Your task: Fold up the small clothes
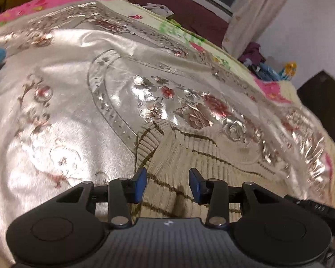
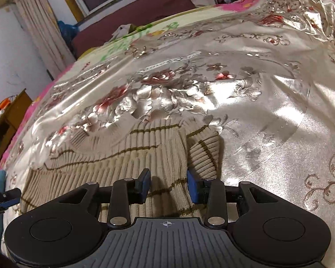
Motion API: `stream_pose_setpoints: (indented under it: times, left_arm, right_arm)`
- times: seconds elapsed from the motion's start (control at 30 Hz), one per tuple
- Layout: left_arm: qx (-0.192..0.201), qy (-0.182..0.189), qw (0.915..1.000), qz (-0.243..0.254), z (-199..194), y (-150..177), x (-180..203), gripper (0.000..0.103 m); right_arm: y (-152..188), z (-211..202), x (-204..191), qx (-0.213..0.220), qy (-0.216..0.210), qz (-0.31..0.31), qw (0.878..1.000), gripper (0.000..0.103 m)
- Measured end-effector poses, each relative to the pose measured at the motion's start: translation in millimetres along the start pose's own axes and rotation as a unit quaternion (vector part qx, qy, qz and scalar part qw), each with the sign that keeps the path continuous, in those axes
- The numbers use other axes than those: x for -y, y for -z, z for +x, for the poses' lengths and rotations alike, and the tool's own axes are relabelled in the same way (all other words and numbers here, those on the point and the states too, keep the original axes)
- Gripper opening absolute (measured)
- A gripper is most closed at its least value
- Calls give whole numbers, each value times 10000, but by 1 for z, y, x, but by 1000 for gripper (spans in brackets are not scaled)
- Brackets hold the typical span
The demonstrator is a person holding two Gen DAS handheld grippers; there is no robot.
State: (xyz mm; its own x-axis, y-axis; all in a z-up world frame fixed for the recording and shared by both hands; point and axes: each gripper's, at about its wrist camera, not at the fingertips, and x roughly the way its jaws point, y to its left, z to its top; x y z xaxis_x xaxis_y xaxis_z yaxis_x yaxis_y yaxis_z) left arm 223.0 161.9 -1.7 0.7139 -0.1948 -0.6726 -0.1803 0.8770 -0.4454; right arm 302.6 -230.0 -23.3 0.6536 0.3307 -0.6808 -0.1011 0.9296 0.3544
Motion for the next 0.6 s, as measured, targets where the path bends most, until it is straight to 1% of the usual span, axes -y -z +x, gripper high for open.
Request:
stream_pose_setpoints:
  times: [0.1,0.2,0.3,0.47,0.5,0.6]
  left_arm:
    - [-204,-265,9994,119,14,-4,1,43]
    - [-223,-289,9991,209,16,-3,2,30]
    - [-180,-274,9992,248,14,0,3,25]
    - [-208,-242,9992,254,15,-2,3,24]
    - [-222,-221,9992,243,16,-3,3,24]
    - [-247,-219,9993,201,20,-4,4,25]
  right_arm:
    - [0,1,4,8,12,109,9999,35]
    - [1,-3,7,43,-46,94,9999,35]
    - [2,-5,9,17,-26,-9,10000,33]
    - [-1,-2,8,17,-73,-15,10000,34]
    - [-2,0,7,-9,-78,-23,10000,35]
    - [-4,9,3,-112,-40,-105,9999,35]
